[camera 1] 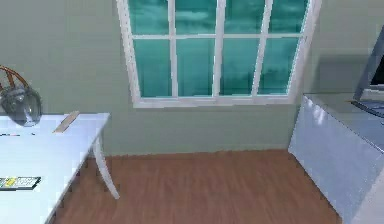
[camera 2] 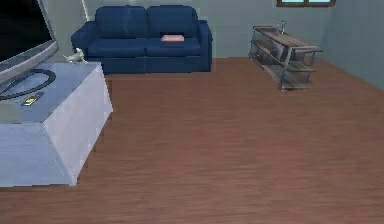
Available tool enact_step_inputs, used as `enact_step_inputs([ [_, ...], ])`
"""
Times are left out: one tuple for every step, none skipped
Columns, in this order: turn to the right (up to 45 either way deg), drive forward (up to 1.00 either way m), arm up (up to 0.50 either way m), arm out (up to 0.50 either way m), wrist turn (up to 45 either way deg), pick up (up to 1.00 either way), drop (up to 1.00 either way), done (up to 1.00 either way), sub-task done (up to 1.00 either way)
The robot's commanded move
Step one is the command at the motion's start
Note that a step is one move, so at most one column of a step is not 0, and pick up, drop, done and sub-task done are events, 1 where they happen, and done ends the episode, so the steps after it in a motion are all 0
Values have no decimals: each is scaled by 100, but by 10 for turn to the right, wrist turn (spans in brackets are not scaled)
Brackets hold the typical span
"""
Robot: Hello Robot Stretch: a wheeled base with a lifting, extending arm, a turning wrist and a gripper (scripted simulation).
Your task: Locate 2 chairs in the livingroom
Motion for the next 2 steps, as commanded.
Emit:
enact_step_inputs([
  [0, 100, 0, 0, 0, 0, 0, 0, 0],
  [-150, 0, 0, 0, 0, 0, 0, 0, 0],
])
